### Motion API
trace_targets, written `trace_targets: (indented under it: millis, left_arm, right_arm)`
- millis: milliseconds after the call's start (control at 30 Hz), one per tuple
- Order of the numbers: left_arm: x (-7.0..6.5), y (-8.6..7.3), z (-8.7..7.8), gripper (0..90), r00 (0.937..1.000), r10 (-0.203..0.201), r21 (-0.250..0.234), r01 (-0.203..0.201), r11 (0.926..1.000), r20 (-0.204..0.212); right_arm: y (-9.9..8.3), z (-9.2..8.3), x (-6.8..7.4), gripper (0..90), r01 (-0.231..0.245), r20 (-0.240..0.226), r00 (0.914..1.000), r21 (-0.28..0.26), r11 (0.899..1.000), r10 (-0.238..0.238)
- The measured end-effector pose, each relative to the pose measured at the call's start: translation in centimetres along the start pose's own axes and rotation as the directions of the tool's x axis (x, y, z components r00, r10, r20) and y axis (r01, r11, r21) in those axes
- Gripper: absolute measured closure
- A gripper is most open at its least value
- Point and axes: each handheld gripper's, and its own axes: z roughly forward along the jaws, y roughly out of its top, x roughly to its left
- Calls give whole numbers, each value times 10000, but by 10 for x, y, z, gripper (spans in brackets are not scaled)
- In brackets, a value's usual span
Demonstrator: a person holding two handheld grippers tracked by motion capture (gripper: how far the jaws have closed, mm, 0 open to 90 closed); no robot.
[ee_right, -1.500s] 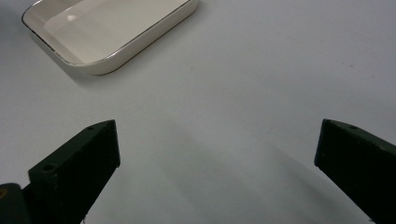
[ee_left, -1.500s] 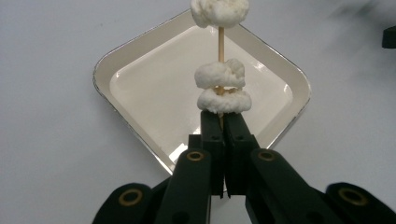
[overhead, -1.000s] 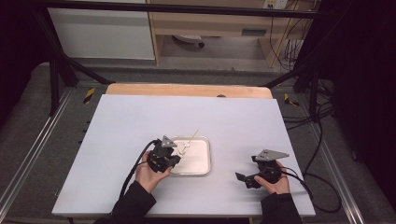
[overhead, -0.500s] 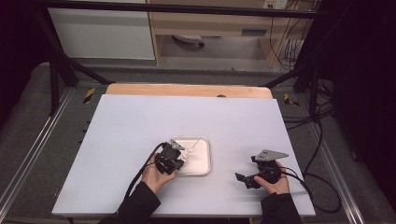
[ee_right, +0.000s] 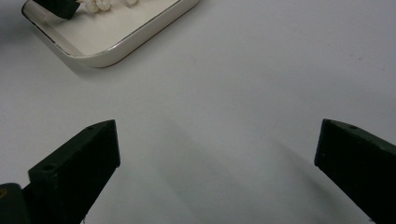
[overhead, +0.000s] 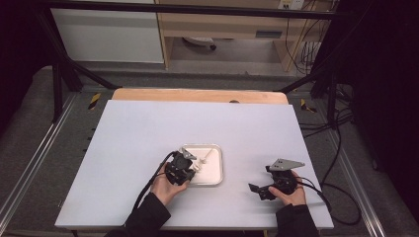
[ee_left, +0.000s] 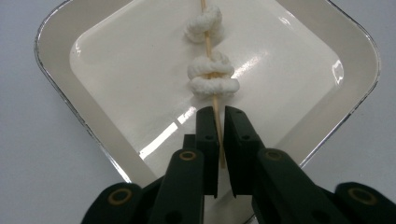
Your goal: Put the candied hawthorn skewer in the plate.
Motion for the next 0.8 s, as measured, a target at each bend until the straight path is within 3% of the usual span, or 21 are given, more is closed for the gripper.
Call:
trace_targets:
  millis: [233,567,700,800]
  left_arm:
    - [4,-2,-10,685,9995,235,-357,-227,9991,219]
    - [17,-8,-33,400,9946,588,-828,-518,9952,852]
    - [24,-16,-40,302,9939,813,-898,-744,9932,748]
    - [32,-24,-45,260,9936,746,-1008,-660,9927,846]
  right_arm:
    - [0,-1,0,7,-9,-44,10000,-53,10000,9]
    - [1,-2,0,7,-41,-1,10000,-113,9999,41]
    - [0,-2,0,7,-70,4,10000,-119,9999,70]
    - [0,-2,0,7,-69,10,10000,-101,9999,69]
